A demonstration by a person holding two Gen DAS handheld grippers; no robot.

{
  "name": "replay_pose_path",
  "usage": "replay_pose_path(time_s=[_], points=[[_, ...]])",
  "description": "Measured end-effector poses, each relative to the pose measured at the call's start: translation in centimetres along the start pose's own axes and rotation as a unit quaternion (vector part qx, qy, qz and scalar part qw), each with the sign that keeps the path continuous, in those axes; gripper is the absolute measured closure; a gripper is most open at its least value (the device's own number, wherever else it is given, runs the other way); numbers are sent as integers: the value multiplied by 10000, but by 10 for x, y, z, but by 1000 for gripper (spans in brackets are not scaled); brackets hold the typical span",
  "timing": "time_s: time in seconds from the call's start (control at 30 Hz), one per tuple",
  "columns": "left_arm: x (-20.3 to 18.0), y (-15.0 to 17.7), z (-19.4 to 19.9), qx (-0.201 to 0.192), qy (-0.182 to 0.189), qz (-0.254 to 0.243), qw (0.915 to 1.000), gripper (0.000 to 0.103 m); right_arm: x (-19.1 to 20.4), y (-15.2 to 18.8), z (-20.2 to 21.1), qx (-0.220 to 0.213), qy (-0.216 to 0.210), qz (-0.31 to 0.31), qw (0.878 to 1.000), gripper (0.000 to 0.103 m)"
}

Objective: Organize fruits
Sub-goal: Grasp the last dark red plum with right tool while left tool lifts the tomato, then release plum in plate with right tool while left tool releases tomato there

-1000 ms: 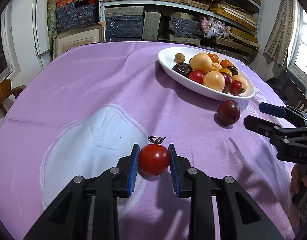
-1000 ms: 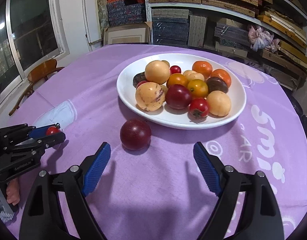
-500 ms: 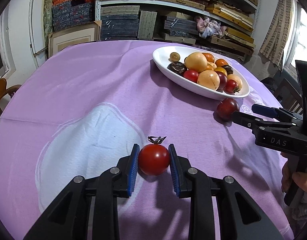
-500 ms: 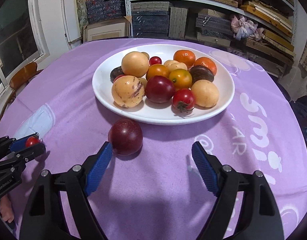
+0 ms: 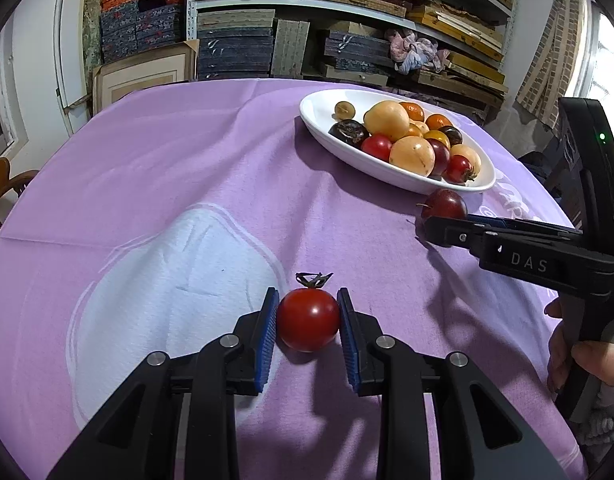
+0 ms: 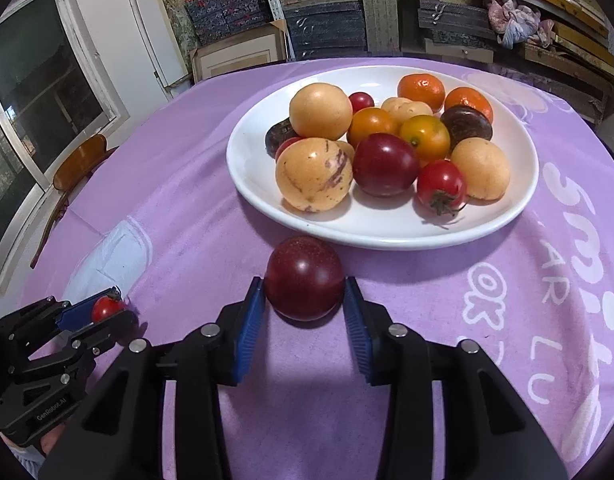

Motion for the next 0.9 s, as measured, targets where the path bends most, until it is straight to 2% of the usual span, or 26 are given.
replay_pose_path(time_s=[0.1,0.23,0.27,0.3,0.43,0.7,0.83,0.9], points=[[0,0,0,2,6,8,10000,73,1,-4,-4,-56,39,-59,10000,56],[0,0,0,5,12,9,10000,73,-1,-4,-4,-78,22,-87,9999,56],[0,0,0,2,11,8,10000,73,-1,-3,-2,-113,21,-60,9999,57],[0,0,0,-2,12,12,10000,73,-1,-1,-1,-98,16,10,10000,64],[0,0,0,-4,22,20,10000,73,6,11,8,-138,161,399,9990,64],[-4,0,4,-108,-40,17,9999,73,7,51,56,-383,222,814,9957,64],[-23,-3,13,-233,-77,-75,9997,73,11,75,80,-472,153,902,9947,64],[-34,-10,20,-345,-67,-195,9992,73,13,74,96,-653,128,901,9937,64]])
Point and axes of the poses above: each gripper's, at about its wrist camera, not at the fingertips, and z roughly against the way its jaws point, x to its left, y to its underside, the point moved 2 cm from there along -z, roughly the way its jaws point, and after that the axes turned 5 degrees about -z, right-handed, at the moved point
